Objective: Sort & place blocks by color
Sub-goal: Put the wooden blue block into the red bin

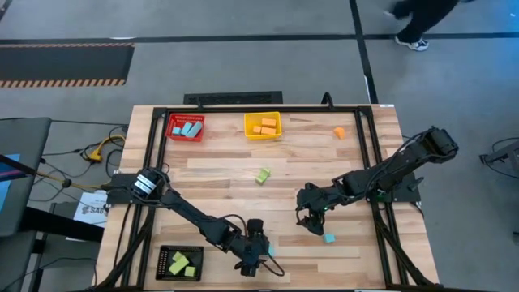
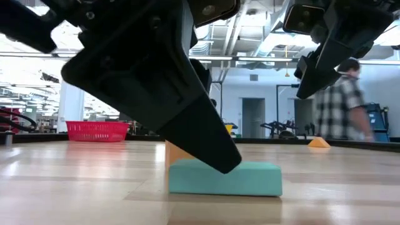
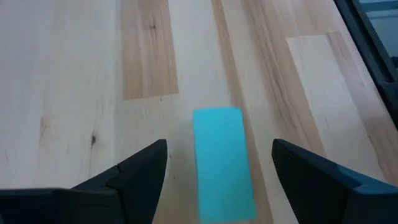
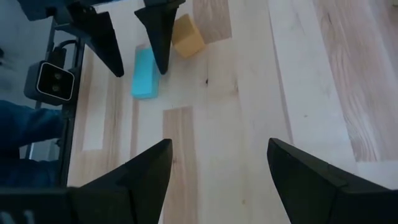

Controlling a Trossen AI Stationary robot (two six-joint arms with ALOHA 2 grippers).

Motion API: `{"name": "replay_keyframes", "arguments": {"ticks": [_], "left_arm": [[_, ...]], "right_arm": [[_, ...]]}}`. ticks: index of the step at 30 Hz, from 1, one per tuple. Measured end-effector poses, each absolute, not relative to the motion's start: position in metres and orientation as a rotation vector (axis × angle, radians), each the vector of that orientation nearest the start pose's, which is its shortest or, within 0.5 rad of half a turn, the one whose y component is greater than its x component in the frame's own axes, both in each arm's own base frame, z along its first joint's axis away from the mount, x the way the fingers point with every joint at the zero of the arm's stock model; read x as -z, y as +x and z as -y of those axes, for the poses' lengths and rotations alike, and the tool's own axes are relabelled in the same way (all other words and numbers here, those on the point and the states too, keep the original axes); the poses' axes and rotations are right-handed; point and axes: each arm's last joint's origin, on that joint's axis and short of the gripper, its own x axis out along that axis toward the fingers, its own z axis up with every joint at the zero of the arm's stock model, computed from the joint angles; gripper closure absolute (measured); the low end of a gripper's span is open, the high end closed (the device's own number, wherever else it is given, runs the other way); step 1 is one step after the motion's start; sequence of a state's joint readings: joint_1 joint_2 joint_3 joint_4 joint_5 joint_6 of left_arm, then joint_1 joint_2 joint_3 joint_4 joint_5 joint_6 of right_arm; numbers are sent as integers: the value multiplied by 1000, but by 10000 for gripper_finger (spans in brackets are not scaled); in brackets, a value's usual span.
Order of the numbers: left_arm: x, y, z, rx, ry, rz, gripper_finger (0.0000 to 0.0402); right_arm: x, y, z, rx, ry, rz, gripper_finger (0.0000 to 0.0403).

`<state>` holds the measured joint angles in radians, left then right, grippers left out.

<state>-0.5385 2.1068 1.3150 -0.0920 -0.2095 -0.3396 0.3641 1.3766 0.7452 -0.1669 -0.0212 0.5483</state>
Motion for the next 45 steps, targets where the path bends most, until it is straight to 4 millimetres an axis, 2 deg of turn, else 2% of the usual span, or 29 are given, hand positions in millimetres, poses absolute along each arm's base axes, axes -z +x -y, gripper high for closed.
{"name": "replay_keyframes", "arguments": {"ticks": [10, 16, 20, 25, 29, 32, 37, 42, 45], "left_arm": [[-105, 373, 216, 201, -27, -940, 123], [-108, 376, 215, 191, -15, -944, 127], [-110, 379, 212, 152, -25, -957, 177], [-116, 382, 206, 137, -67, -995, 314], [-127, 378, 197, 124, -18, -1014, 309], [-147, 366, 178, -16, 93, -1071, 309], [-218, 337, 129, -250, 227, -1036, 309], [-260, 284, 54, -415, 173, -1029, 309], [-268, 243, 5, -547, 52, -1002, 309]], "right_arm": [[-197, 252, -96, -123, 360, -855, 122], [-197, 252, -96, -122, 359, -856, 122], [-197, 252, -96, -122, 360, -856, 122], [-197, 252, -96, -117, 370, -857, 122], [-197, 252, -96, -108, 389, -859, 122], [-197, 251, -98, -105, 412, -862, 122], [-200, 252, -103, -103, 428, -824, 122], [-206, 258, -102, -54, 438, -716, 122], [-207, 260, -98, 0, 455, -681, 122]]}}
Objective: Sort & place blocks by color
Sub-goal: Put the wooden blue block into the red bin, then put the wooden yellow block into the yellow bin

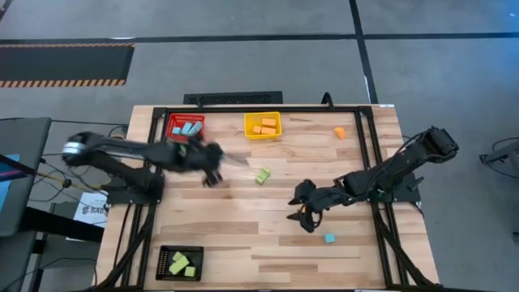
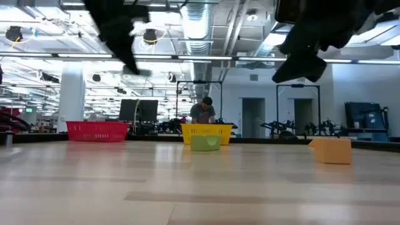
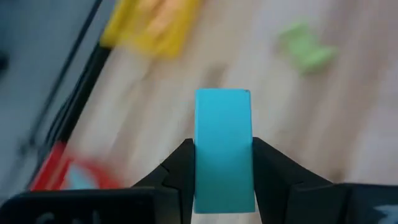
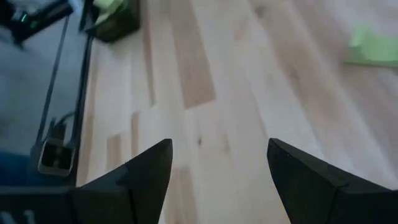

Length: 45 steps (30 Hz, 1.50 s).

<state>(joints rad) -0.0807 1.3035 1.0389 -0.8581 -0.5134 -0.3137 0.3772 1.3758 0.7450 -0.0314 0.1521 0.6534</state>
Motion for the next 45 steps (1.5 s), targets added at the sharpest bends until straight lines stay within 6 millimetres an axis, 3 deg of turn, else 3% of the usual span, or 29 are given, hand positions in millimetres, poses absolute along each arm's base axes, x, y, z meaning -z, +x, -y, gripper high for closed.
{"name": "replay_keyframes", "arguments": {"ticks": [5, 9, 13, 18, 24, 30, 37, 41, 45], "left_arm": [[-260, 179, -65, -846, -239, -936, 309], [-243, 145, -110, -1051, -468, -947, 309], [-224, 124, -149, -1114, -604, -1010, 309], [-205, 114, -185, -1123, -653, -1028, 309], [-182, 126, -202, -1111, -722, -1079, 300], [-166, 131, -206, -1113, -741, -1162, 180], [-188, 134, -206, -1103, -725, -1034, 71], [-216, 133, -203, -1097, -702, -967, 56], [-241, 140, -179, -910, -685, -842, 55]], "right_arm": [[-208, 264, -88, 116, 546, -637, 122], [-209, 269, -75, 178, 628, -614, 122], [-209, 273, -61, 232, 681, -591, 122], [-212, 276, -53, 246, 716, -549, 122], [-214, 277, -54, 235, 723, -532, 122], [-214, 276, -61, 211, 717, -536, 122], [-212, 274, -66, 203, 704, -566, 122], [-206, 269, -66, 229, 700, -633, 122], [-196, 259, -66, 275, 722, -784, 122]]}}
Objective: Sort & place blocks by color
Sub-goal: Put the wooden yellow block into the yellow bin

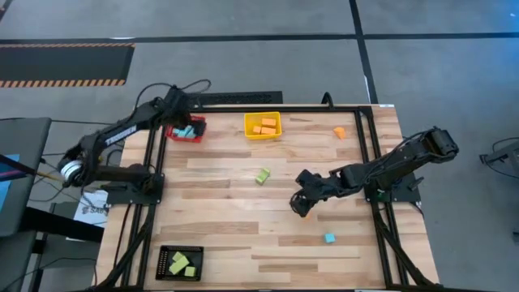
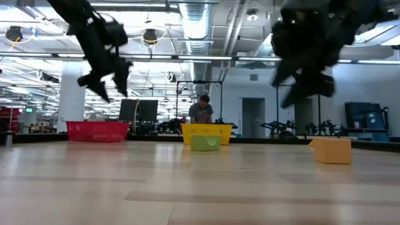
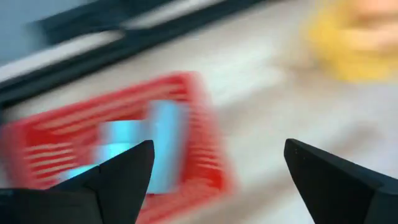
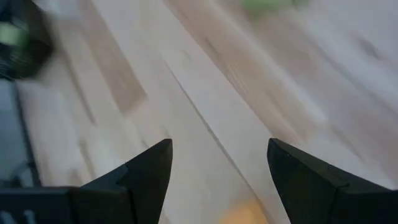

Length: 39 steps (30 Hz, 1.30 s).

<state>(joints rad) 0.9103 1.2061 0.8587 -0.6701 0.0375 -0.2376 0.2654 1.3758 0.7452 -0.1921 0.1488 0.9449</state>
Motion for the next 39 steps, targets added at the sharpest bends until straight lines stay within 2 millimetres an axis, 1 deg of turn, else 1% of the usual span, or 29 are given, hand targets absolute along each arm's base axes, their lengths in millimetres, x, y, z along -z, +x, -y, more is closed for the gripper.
{"name": "replay_keyframes", "arguments": {"ticks": [2, 4, 6, 8, 10, 12, 14, 16, 21, 29, 32, 34, 35, 38, 39], "left_arm": [[-247, 148, -160, -746, -671, -784, 55], [-251, 158, -138, -576, -638, -735, 55], [-252, 167, -116, -419, -590, -691, 55], [-252, 176, -96, -299, -541, -644, 54], [-249, 184, -77, -229, -502, -594, 54], [-247, 191, -62, -202, -463, -549, 54], [-246, 197, -50, -187, -423, -516, 54], [-245, 200, -41, -192, -391, -491, 54], [-241, 202, -29, -228, -368, -486, 54], [-241, 202, -28, -235, -375, -485, 54], [-240, 202, -28, -236, -377, -492, 54], [-240, 202, -28, -237, -378, -500, 54], [-239, 201, -28, -238, -378, -505, 54], [-240, 200, -27, -235, -381, -510, 54], [-241, 199, -27, -233, -381, -500, 54]], "right_arm": [[-191, 253, -69, 294, 722, -861, 122], [-189, 247, -77, 272, 677, -913, 122], [-188, 244, -84, 223, 596, -934, 122], [-188, 242, -91, 154, 473, -937, 122], [-188, 239, -97, 82, 325, -943, 122], [-184, 237, -101, 46, 199, -963, 122], [-179, 236, -102, 36, 134, -992, 122], [-175, 238, -102, 39, 114, -1005, 122], [-158, 243, -106, 45, 100, -1058, 122], [-128, 255, -113, 64, 103, -1110, 122], [-126, 260, -115, 102, 120, -1133, 134], [-128, 263, -116, 116, 117, -1144, 160], [-129, 263, -116, 119, 113, -1153, 180], [-138, 264, -110, 127, 121, -1202, 264], [-144, 266, -107, 132, 134, -1214, 282]]}}
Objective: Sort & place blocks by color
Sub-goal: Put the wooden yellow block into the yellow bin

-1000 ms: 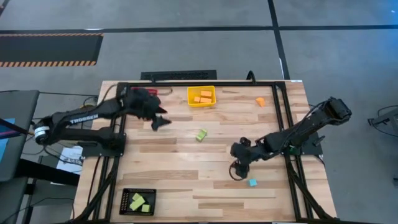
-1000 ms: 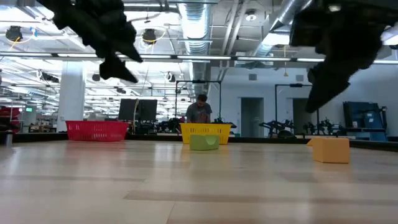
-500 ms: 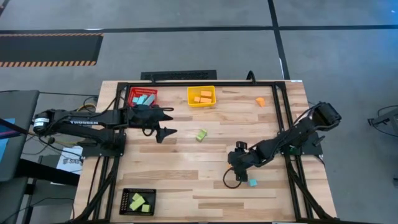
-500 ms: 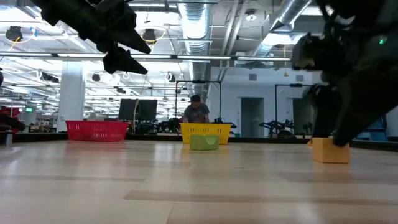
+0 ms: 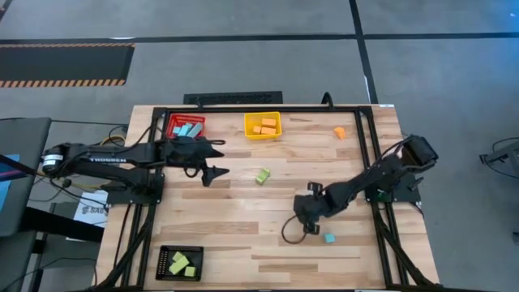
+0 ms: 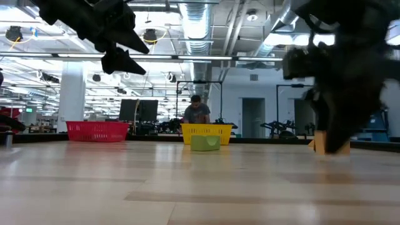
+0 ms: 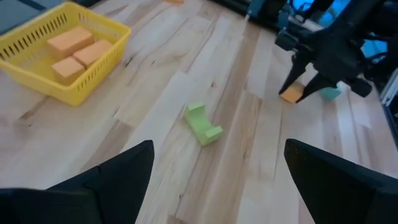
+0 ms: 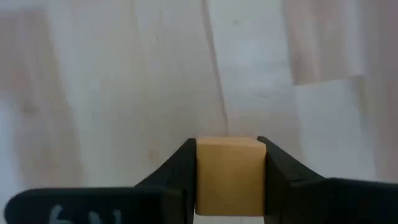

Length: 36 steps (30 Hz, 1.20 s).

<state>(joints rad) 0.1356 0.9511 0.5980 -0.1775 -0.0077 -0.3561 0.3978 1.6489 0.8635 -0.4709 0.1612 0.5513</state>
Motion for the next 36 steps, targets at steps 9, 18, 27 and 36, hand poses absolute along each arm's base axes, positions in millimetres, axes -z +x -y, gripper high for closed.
{"name": "replay_keyframes", "arguments": {"ticks": [9, 18, 27, 36], "left_arm": [[-250, 193, -28, -258, -371, -440, 54], [-248, 194, -29, -294, -386, -440, 54], [-248, 194, -28, -281, -390, -446, 54], [-248, 194, -28, -277, -372, -451, 54]], "right_arm": [[-223, 308, -21, 157, 194, -873, 281], [-230, 362, 136, 456, 305, -619, 281], [-219, 404, 216, 548, 430, -660, 281], [-203, 438, 229, 566, 510, -790, 281]]}}
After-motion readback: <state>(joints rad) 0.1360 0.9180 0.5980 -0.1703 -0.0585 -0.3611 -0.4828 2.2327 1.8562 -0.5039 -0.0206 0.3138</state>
